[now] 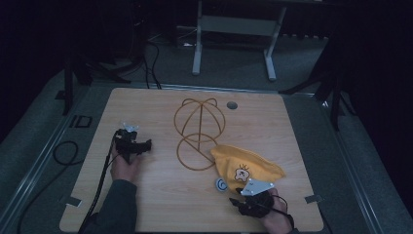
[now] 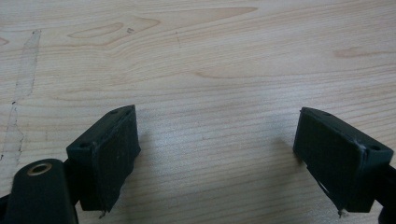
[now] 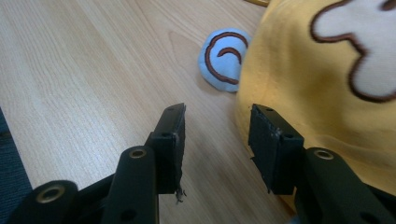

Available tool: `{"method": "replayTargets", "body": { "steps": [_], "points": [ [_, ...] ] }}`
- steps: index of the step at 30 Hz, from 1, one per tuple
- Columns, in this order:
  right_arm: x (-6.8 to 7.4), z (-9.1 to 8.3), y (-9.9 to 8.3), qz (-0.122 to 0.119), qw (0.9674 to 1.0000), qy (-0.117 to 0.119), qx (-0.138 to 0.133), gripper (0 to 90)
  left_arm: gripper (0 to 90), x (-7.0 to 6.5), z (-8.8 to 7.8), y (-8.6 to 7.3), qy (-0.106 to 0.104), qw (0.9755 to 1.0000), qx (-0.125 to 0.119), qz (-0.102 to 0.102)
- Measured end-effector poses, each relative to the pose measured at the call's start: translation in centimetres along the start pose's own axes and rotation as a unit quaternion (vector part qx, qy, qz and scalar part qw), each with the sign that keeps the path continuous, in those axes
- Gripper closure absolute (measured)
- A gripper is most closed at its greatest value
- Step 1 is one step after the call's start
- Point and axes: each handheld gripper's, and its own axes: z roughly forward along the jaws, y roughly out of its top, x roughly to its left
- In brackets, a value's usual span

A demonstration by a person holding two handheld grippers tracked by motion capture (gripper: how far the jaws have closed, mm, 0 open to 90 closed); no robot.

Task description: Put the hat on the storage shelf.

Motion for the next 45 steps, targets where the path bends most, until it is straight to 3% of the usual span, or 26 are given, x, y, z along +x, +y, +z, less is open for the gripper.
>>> {"method": "replayTargets", "body": {
  "steps": [7,19,25,28,32,40,45],
  "points": [
    [-0.7,-2.0,-0.7,0.014,0.9996,-0.017,-0.015,56.5,14.4,0.0,0.0,0.0,0.000,1.0000,0.000,0.000],
    [-1.5,-3.4,-1.4,0.026,0.9989,-0.034,-0.017,58.0,14.4,0.0,0.0,0.0,0.000,1.0000,0.000,0.000],
    [-2.2,-4.9,-3.0,0.044,0.9976,-0.052,-0.016,57.6,14.4,0.0,0.0,0.0,0.000,1.0000,0.000,0.000],
    [-2.5,-5.3,-4.0,0.050,0.9962,-0.071,0.002,55.0,14.4,0.0,0.0,0.0,0.000,1.0000,0.000,0.000],
    [-2.8,-5.1,-4.8,0.060,0.9951,-0.076,0.018,52.4,14.4,0.0,0.0,0.0,0.000,1.0000,0.000,0.000],
    [-2.2,-4.1,-4.6,0.048,0.9964,-0.062,0.033,52.2,14.4,0.0,0.0,0.0,0.000,1.0000,0.000,0.000],
    [-1.3,-3.5,-3.8,0.018,0.9990,-0.033,0.022,52.0,14.4,0.0,0.0,0.0,0.000,1.0000,0.000,0.001]
  ]
}}
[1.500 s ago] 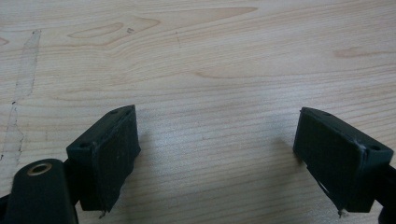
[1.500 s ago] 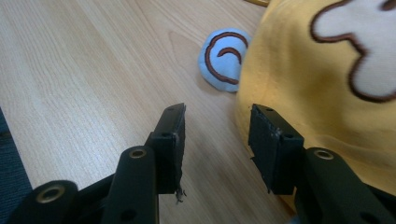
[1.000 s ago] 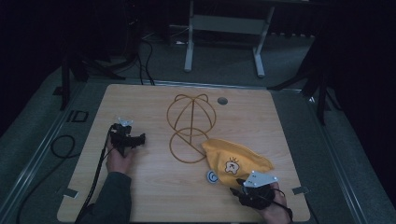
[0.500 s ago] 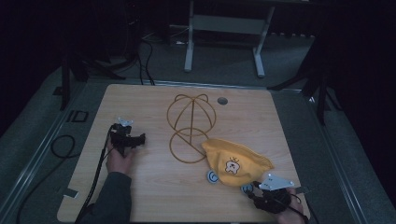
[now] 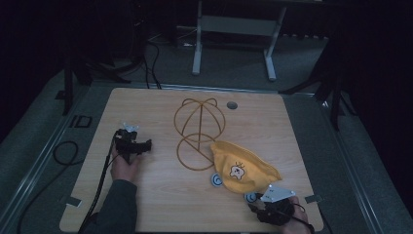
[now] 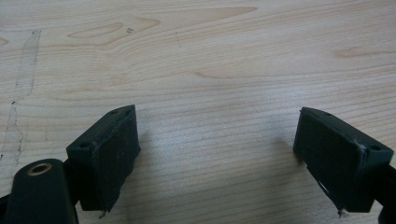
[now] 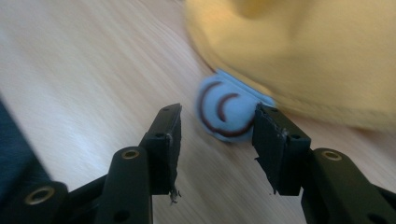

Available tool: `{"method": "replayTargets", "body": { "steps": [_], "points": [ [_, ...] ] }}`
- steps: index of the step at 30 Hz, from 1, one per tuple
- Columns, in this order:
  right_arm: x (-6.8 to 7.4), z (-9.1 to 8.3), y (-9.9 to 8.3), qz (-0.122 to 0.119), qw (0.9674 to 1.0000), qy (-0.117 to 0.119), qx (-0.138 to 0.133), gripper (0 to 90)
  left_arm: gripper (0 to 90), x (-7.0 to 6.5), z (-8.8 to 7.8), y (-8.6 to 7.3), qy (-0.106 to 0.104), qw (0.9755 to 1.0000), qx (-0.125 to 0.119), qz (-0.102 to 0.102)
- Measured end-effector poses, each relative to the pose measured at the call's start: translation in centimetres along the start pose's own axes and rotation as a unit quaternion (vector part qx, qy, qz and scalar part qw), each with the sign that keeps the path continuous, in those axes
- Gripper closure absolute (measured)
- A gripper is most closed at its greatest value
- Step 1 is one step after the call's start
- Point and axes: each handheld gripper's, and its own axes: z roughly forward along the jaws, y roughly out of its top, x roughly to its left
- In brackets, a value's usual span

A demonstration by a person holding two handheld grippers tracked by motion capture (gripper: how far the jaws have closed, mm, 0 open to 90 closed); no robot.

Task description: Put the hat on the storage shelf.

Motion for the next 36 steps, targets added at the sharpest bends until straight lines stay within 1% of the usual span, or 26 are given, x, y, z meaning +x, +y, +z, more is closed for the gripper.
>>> {"method": "replayTargets", "body": {
  "steps": [1,2,3,7,9,11,12,13,14,15,18,21,23,25,28,29,31,36],
  "points": [
    [0.0,0.0,0.0,0.000,1.0000,0.000,0.000,52.0,14.4,0.0,0.0,0.0,0.000,1.0000,0.000,0.000],
    [0.4,0.3,0.5,-0.017,0.9997,0.011,-0.015,51.4,14.4,0.0,0.0,0.0,0.000,1.0000,0.000,0.000],
    [0.4,0.4,0.6,-0.019,0.9996,0.014,-0.018,51.2,14.4,0.0,0.0,0.0,0.000,1.0000,0.000,0.000],
    [0.3,0.9,1.0,-0.026,0.9991,0.011,-0.031,51.6,14.4,0.0,0.0,0.0,0.000,1.0000,0.000,0.000],
    [0.4,0.9,1.2,-0.033,0.9986,0.012,-0.040,51.7,14.4,0.0,0.0,0.0,0.000,1.0000,0.000,0.000],
    [0.5,1.0,1.4,-0.040,0.9982,0.008,-0.045,52.1,14.4,0.0,0.0,0.0,0.000,1.0000,0.000,0.000],
    [0.5,1.1,1.5,-0.042,0.9980,0.012,-0.046,52.1,14.4,0.0,0.0,0.0,0.000,1.0000,0.000,0.000],
    [0.5,1.3,1.6,-0.042,0.9981,0.015,-0.042,52.3,14.4,0.0,0.0,0.0,0.000,1.0000,0.000,0.000],
    [0.4,1.6,1.6,-0.046,0.9983,0.010,-0.034,52.6,14.4,0.0,0.0,0.0,0.000,1.0000,0.000,0.000],
    [0.4,1.9,1.6,-0.045,0.9987,0.005,-0.026,52.6,14.4,0.0,0.0,0.0,0.000,1.0000,0.000,0.000],
    [0.0,2.5,1.6,-0.031,0.9995,0.001,-0.006,52.0,14.4,0.0,0.0,0.0,0.000,1.0000,0.000,0.000],
    [-0.2,2.8,1.6,-0.025,0.9997,0.000,0.000,53.1,14.4,0.0,0.0,0.0,0.000,1.0000,0.000,0.000],
    [-0.3,3.0,1.7,-0.026,0.9996,-0.007,0.002,58.3,14.4,0.0,0.0,0.0,0.000,1.0000,0.000,0.000],
    [-0.6,3.0,1.7,-0.026,0.9995,-0.017,0.003,66.8,14.4,0.0,0.0,0.0,0.000,1.0000,0.000,0.000],
    [-0.9,2.9,2.1,-0.017,0.9996,-0.020,0.012,79.1,14.4,0.0,0.0,0.0,0.000,1.0000,0.000,0.000],
    [-0.9,2.8,2.2,-0.016,0.9996,-0.022,0.011,81.5,14.4,0.0,0.0,0.0,0.000,1.0000,0.000,0.000],
    [-0.9,2.8,2.4,-0.016,0.9995,-0.025,0.011,83.2,14.4,0.0,0.0,0.0,0.000,1.0000,0.000,0.000],
    [-1.1,2.3,2.5,-0.006,0.9998,-0.018,0.004,83.7,14.4,0.0,0.0,0.0,0.000,1.0000,0.000,0.000]
  ]
}}
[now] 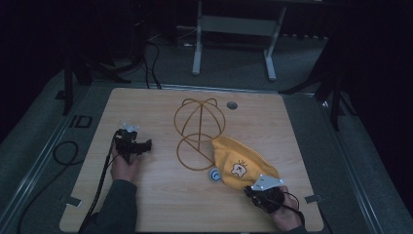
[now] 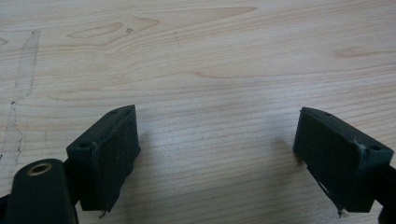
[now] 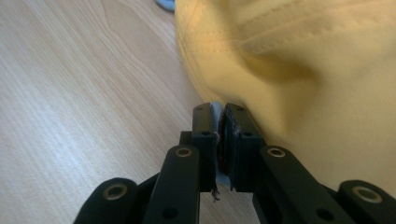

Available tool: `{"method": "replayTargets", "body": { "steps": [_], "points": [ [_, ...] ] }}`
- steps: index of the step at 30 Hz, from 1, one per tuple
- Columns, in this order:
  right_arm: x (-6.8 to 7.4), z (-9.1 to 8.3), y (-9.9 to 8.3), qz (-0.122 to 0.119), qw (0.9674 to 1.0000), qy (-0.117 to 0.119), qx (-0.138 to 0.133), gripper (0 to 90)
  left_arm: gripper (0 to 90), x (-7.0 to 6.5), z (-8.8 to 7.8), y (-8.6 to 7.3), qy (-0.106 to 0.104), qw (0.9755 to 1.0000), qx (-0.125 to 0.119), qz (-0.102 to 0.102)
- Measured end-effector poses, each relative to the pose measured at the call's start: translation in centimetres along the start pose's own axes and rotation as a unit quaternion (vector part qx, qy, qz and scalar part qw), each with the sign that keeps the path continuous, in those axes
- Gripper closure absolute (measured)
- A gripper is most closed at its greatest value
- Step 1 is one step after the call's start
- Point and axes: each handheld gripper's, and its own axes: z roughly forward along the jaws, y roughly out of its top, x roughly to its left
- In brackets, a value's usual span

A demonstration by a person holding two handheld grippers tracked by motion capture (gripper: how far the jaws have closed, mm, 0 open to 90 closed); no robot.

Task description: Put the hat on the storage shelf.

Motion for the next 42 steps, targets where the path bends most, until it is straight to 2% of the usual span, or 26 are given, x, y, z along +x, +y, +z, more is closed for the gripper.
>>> {"method": "replayTargets", "body": {
  "steps": [9,23,30,33,42],
  "points": [
    [-0.6,-2.9,1.2,0.007,0.9993,-0.005,-0.036,83.9,14.4,0.0,0.0,0.0,0.000,1.0000,0.000,0.000],
    [-2.0,-6.4,3.0,0.015,0.9958,-0.018,-0.088,83.9,14.4,0.0,0.0,0.0,0.000,1.0000,0.000,0.000],
    [-3.7,-8.4,4.1,0.026,0.9914,-0.027,-0.126,83.9,14.4,0.0,0.0,0.0,0.000,1.0000,0.000,0.000],
    [-4.5,-9.1,4.5,0.040,0.9892,-0.033,-0.137,83.9,14.4,0.0,0.0,0.0,0.000,1.0000,0.000,0.000],
    [-7.3,-10.3,4.8,0.075,0.9857,-0.067,-0.135,83.3,14.4,0.0,0.0,0.0,0.000,1.0000,-0.001,-0.001]
  ]
}}
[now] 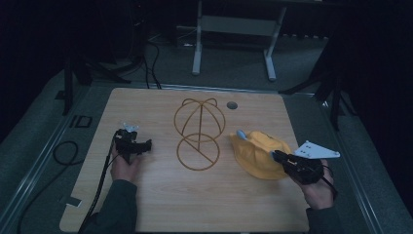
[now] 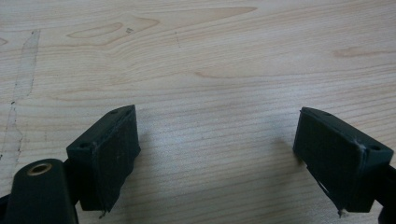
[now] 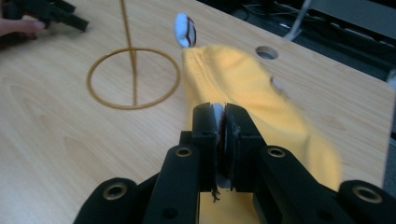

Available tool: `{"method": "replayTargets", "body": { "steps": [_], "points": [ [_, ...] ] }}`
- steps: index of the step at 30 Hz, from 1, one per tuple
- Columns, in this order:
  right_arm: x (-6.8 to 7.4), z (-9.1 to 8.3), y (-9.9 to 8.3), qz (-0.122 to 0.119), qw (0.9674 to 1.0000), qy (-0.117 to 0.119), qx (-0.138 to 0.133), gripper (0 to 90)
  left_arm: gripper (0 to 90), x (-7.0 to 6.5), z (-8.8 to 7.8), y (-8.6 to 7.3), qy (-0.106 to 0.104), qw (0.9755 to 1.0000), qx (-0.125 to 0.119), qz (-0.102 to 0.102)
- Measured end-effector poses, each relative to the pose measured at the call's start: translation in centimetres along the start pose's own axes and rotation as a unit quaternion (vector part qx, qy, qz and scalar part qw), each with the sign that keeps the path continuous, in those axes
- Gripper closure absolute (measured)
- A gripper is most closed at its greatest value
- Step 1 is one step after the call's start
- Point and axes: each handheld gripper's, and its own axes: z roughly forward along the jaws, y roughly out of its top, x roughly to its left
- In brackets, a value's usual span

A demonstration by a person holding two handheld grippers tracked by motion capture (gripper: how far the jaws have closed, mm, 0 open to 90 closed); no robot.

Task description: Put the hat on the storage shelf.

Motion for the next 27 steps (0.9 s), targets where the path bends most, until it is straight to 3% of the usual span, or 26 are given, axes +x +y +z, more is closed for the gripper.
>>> {"method": "replayTargets", "body": {
  "steps": [3,9,15,27],
  "points": [
    [-0.4,0.3,-0.3,-0.001,0.9997,-0.018,0.019,81.7,14.4,0.0,0.0,0.0,0.000,1.0000,0.000,0.000],
    [-0.5,0.8,-1.0,-0.008,0.9987,-0.021,0.046,74.6,14.4,0.0,0.0,0.0,0.000,1.0000,0.000,0.000],
    [-0.7,0.8,-0.3,-0.017,0.9985,-0.013,0.050,68.3,14.4,0.0,0.0,0.0,0.000,1.0000,0.000,0.000],
    [-1.1,2.2,1.0,-0.029,0.9957,0.003,0.088,63.6,14.4,0.0,0.0,0.0,0.000,1.0000,0.001,0.001]
  ]
}}
